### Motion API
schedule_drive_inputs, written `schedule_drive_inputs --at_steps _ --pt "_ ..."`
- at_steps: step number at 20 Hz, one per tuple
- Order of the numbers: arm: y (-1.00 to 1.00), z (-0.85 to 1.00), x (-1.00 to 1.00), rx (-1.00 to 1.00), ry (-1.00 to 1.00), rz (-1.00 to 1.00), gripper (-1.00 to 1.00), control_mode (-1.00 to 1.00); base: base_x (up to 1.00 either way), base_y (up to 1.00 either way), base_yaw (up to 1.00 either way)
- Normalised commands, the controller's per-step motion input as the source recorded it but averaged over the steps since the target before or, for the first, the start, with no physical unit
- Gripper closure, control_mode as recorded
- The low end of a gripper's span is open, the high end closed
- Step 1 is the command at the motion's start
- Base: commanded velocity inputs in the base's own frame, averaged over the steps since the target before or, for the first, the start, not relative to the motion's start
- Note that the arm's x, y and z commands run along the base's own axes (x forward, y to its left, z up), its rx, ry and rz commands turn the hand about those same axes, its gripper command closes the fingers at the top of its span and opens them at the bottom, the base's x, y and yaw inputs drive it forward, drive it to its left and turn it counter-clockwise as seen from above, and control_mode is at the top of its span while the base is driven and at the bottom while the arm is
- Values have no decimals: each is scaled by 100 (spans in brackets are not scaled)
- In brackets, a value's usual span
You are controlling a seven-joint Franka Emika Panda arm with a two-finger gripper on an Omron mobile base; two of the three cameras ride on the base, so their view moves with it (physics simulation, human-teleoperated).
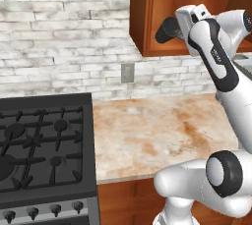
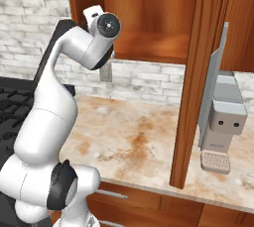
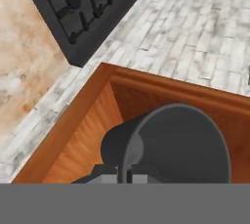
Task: There is a bowl on the dining counter. Grab a lemon wedge from the fridge and place it in the bowl. Then get the liquor bottle and glass cup from the cabinet and place them next to the bowl.
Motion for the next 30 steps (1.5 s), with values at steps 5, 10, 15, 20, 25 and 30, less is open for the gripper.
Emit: schedule_drive_inputs --at_steps 5,10,15,20,25,30 --pt "13 0 -100 0 -30 0 100 -100 0 0 0" --pt "3 5 -100 1 -19 0 100 -100 0 0 0" --pt "0 23 -100 3 -10 0 100 -100 0 0 0" --pt "0 21 -100 7 -3 0 100 -100 0 0 0" --pt "0 21 -100 9 0 0 100 -100 0 0 0" --pt "0 18 -95 11 0 0 100 -100 0 0 0"
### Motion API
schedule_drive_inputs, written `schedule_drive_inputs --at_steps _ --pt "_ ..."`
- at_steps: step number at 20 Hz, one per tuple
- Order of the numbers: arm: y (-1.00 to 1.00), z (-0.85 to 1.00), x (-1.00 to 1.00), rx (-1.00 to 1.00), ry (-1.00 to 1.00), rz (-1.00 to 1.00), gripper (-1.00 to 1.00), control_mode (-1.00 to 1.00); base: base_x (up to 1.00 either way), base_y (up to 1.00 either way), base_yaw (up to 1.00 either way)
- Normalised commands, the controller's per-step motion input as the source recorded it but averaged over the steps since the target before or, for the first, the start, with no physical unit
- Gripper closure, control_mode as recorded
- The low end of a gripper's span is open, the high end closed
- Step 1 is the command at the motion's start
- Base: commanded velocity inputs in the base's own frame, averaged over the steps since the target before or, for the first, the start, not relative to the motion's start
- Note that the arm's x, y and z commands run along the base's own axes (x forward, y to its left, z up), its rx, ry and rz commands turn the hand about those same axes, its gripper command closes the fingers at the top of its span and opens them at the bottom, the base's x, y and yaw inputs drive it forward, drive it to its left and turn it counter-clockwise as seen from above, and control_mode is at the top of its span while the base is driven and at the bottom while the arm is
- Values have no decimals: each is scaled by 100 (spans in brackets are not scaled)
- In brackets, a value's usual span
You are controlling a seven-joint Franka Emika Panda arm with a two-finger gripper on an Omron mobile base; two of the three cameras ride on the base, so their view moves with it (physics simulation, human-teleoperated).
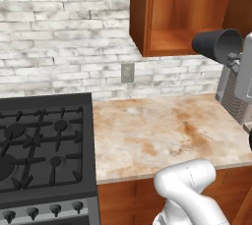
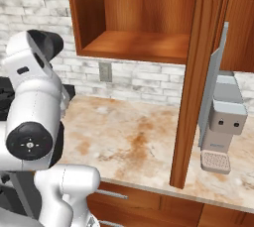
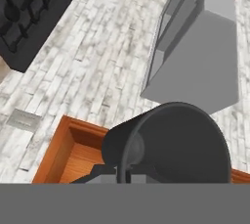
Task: There is a bowl on the dining counter. Grab a lemon wedge from the fridge and place it in the bowl. Then get the liquor bottle and glass cup from the cabinet and place them next to the bowl.
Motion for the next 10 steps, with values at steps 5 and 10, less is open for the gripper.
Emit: schedule_drive_inputs --at_steps 5,10 --pt "2 0 -28 2 0 0 100 -100 0 0 0" --pt "0 0 0 0 0 0 100 -100 0 0 0"
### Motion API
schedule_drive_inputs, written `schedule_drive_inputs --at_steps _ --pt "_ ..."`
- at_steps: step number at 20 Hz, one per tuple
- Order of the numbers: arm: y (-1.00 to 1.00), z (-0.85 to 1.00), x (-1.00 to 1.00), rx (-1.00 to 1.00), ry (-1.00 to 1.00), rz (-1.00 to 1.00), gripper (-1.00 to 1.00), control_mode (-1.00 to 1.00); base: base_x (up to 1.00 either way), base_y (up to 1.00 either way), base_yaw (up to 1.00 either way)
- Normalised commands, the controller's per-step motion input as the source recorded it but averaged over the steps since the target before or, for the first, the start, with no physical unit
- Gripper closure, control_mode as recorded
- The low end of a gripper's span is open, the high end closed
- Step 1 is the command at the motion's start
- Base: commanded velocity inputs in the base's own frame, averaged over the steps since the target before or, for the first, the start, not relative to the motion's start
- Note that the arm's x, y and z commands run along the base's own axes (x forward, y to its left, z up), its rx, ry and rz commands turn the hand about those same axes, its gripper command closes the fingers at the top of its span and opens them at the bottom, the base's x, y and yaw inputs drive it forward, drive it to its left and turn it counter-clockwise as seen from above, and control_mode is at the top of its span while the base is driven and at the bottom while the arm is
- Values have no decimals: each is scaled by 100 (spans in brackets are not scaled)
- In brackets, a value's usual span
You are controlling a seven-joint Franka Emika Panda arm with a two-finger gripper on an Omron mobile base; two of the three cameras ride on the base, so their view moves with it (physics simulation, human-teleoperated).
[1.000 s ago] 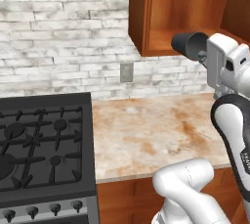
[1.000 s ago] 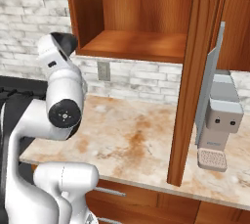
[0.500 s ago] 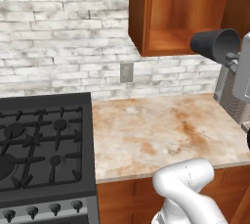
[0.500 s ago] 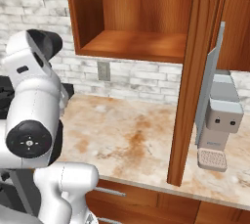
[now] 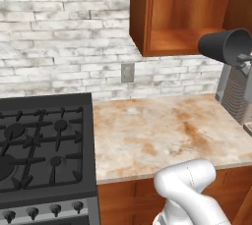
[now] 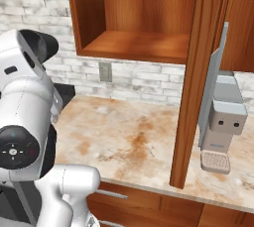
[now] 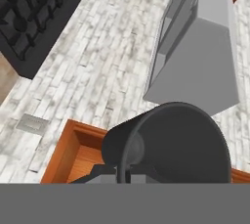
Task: There is a bowl on the dining counter. Grab a lemon wedge from the fridge and place it in the bowl. Then get the liquor bottle and glass cup from the cabinet and place them next to the bowl.
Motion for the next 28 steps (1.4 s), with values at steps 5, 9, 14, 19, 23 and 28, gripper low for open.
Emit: schedule_drive_inputs --at_steps 5,9,14,19,23,28 --pt "9 -5 -13 0 0 0 100 -100 0 0 0" --pt "0 0 0 0 0 0 100 100 -36 53 15" --pt "0 0 0 0 0 0 100 100 -42 75 41" --pt "0 0 0 0 0 0 100 100 -45 73 56" --pt "0 0 0 0 0 0 100 100 -45 70 58" --pt "0 0 0 0 0 0 100 100 -41 67 63"
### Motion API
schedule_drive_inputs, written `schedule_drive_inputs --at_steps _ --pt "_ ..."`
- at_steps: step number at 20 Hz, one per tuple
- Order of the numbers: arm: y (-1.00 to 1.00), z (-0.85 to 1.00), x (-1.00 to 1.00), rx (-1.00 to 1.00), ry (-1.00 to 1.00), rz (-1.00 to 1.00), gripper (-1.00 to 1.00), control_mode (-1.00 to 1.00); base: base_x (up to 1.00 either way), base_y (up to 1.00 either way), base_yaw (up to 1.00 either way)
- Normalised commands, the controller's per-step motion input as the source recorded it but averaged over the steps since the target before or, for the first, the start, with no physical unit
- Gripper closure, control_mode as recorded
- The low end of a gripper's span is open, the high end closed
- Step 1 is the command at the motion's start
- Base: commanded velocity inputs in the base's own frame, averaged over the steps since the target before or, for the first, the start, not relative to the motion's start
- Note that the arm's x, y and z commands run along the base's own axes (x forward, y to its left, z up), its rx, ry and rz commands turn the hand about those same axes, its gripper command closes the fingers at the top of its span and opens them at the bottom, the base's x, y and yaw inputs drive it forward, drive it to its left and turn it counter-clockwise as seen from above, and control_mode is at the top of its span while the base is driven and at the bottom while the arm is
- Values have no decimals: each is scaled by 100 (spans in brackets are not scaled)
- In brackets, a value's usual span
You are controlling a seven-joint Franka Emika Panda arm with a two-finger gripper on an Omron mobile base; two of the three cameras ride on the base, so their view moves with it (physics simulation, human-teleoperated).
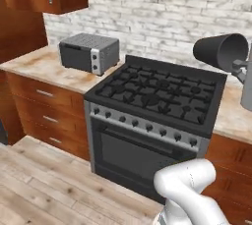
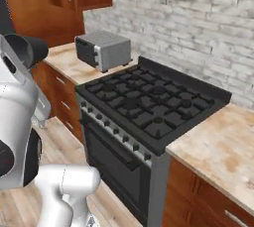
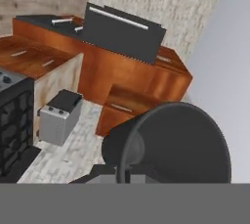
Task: There is a bowl on the dining counter. Grab a lemon wedge from the fridge and place it in the bowl. Then get the liquor bottle and glass cup from the cabinet and place them next to the bowl.
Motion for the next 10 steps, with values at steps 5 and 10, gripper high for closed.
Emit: schedule_drive_inputs --at_steps 5,10 --pt "0 0 0 0 0 0 100 100 -20 61 72" --pt "0 0 0 0 0 0 100 100 5 45 77"
